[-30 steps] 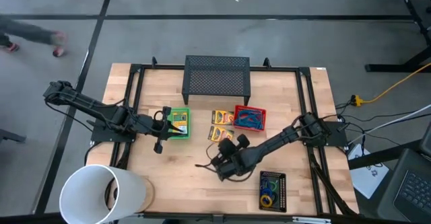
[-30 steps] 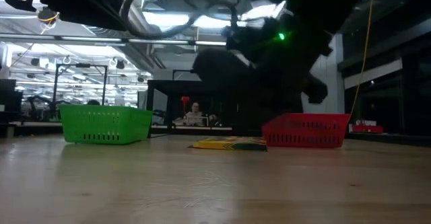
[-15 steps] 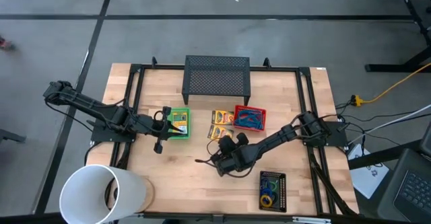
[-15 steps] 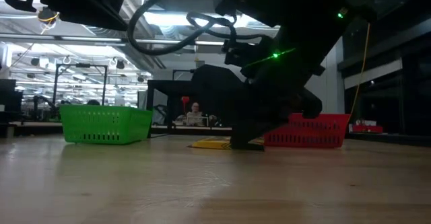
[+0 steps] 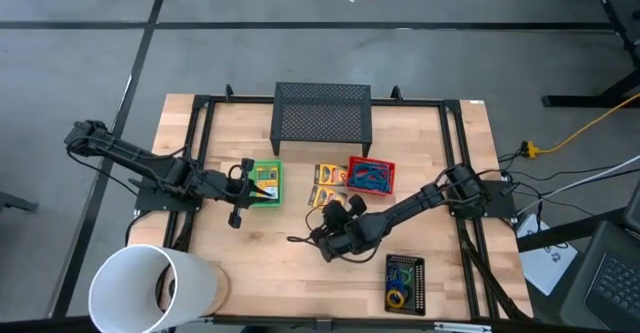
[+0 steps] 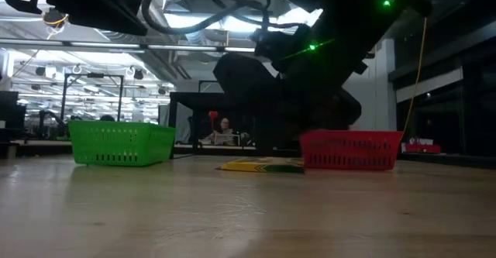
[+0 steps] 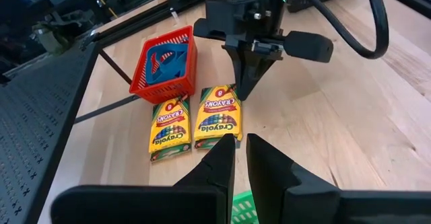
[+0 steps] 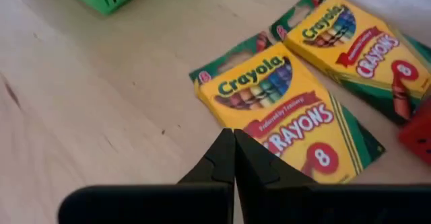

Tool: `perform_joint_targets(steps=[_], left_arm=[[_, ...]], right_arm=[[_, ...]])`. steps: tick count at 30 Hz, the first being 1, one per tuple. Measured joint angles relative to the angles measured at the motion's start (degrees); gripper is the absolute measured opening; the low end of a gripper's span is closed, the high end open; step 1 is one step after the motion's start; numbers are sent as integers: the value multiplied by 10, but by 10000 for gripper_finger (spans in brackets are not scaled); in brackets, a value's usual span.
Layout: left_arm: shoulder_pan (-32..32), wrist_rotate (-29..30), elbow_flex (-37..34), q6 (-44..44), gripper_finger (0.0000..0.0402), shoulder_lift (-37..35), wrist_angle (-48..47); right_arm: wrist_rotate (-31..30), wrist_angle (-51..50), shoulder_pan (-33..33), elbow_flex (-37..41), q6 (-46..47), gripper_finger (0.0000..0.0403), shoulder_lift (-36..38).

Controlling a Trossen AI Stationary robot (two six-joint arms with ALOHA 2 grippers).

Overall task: Pick & Place Office Desk Supplies
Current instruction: Put the box of crayon into the black bin

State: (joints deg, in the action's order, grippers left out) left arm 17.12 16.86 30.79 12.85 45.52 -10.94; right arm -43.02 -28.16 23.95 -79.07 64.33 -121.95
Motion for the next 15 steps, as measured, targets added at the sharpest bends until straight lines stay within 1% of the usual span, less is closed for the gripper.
perform_joint_targets(steps=[15], left_arm=[[0, 0, 0, 0, 36, 0, 0]], right_arm=[[6, -7, -3, 3, 10, 0, -6]])
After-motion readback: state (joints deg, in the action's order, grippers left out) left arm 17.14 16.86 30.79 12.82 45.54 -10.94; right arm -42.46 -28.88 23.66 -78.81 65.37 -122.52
